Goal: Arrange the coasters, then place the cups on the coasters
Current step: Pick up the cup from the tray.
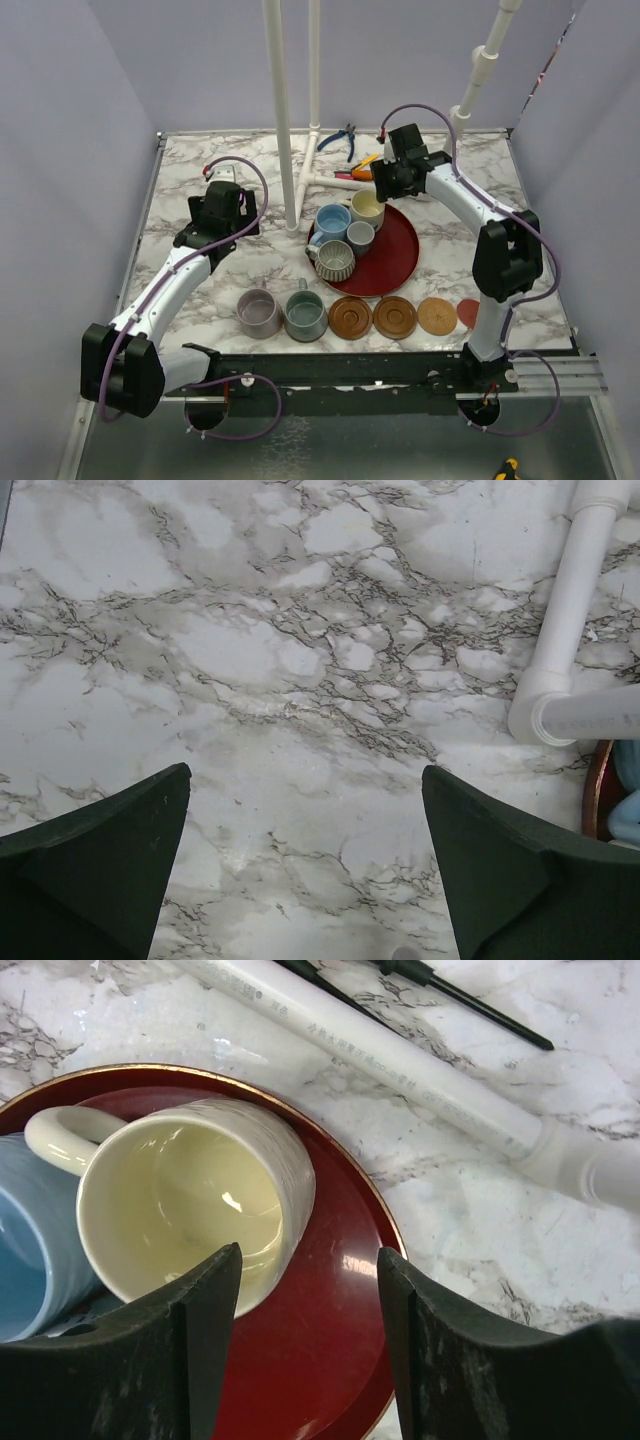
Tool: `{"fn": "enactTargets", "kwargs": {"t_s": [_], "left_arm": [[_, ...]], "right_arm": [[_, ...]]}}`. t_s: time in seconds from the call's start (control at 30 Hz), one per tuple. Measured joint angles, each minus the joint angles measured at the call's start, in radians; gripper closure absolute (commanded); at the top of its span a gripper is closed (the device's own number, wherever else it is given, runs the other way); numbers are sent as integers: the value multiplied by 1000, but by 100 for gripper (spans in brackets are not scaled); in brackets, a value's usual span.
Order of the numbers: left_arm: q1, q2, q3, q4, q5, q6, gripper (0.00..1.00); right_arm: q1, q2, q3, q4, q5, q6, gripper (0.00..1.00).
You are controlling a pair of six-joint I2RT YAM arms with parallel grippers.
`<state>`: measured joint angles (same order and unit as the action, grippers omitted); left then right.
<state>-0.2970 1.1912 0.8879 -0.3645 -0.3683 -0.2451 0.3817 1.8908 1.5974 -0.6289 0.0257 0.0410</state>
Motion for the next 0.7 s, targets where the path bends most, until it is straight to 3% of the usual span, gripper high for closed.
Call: {"fn": "enactTargets", "kwargs": {"t_s": [0.2, 0.37, 0.57, 0.7], "left_arm": [[3, 0, -10, 19, 2, 14, 1], [3, 0, -14, 27, 9, 19, 1], [3, 0, -15, 27, 21, 21, 1], [3, -1, -16, 27, 24, 21, 1]], "right_arm": [[-3, 119, 78, -6, -79, -61, 57], [-3, 160, 90, -5, -103, -95, 97], [-8, 132, 45, 29, -54, -89, 100], [3, 43, -80, 90, 55, -86, 100]]}}
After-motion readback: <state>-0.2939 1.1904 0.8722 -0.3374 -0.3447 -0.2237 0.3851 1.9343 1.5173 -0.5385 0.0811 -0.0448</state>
